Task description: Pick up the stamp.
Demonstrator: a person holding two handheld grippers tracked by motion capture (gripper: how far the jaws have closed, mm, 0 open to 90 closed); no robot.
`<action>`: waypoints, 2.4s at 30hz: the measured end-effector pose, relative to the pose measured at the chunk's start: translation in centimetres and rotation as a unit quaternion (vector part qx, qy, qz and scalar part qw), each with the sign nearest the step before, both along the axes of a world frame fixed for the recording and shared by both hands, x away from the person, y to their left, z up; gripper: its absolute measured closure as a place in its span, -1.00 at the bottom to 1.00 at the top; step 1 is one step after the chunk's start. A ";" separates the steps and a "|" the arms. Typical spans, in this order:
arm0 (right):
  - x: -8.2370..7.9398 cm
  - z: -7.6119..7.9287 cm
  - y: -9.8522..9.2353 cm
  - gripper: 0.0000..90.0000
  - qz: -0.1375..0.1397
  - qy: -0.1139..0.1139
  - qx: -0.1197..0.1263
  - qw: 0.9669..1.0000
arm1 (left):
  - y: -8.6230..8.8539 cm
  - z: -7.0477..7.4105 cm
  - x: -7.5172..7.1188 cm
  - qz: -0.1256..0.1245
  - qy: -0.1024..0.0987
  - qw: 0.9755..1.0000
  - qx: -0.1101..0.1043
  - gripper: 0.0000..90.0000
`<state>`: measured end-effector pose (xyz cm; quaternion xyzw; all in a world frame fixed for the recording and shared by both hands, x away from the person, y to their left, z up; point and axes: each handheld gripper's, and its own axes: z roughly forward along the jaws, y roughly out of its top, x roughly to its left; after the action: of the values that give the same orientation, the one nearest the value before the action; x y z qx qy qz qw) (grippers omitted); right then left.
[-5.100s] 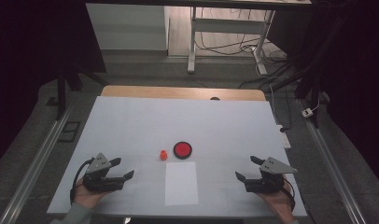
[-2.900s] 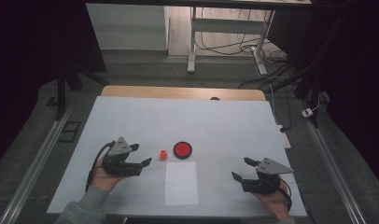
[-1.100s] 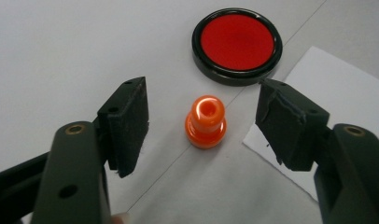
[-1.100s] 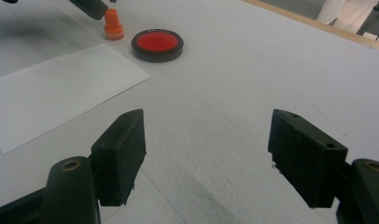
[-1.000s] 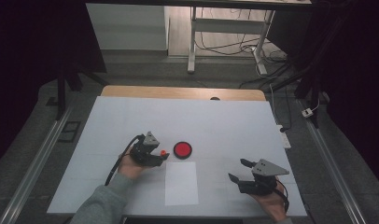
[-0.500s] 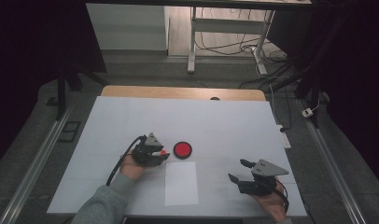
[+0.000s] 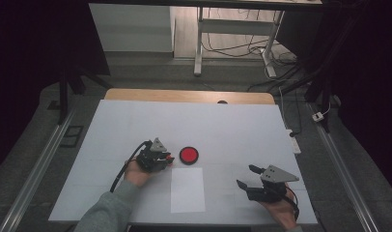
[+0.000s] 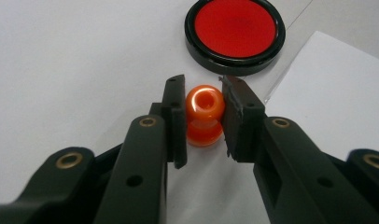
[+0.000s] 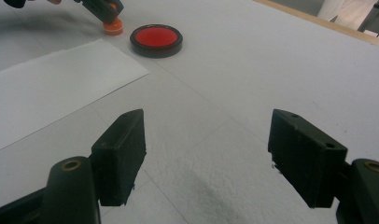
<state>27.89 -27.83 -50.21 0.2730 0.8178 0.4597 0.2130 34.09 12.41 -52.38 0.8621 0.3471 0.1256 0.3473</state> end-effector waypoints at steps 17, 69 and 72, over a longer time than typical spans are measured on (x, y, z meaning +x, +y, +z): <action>0.1 -0.2 0.1 -0.39 0.000 -0.002 0.000 1.000 | 0.9 1.2 -0.4 0.002 -0.012 0.999 -0.033 0.61; 0.5 -0.4 0.2 -0.39 -0.016 -0.007 -0.011 1.000 | 3.6 7.1 -4.2 -0.035 -0.046 0.980 -0.191 0.60; 0.4 -0.4 0.3 -0.39 -0.015 -0.008 -0.011 1.000 | 3.4 7.3 -4.5 -0.045 -0.042 0.978 -0.202 0.61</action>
<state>28.30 -27.54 -50.60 0.2795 0.8168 0.4497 0.2291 29.60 15.78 -45.04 0.7828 0.3113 0.0738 0.5337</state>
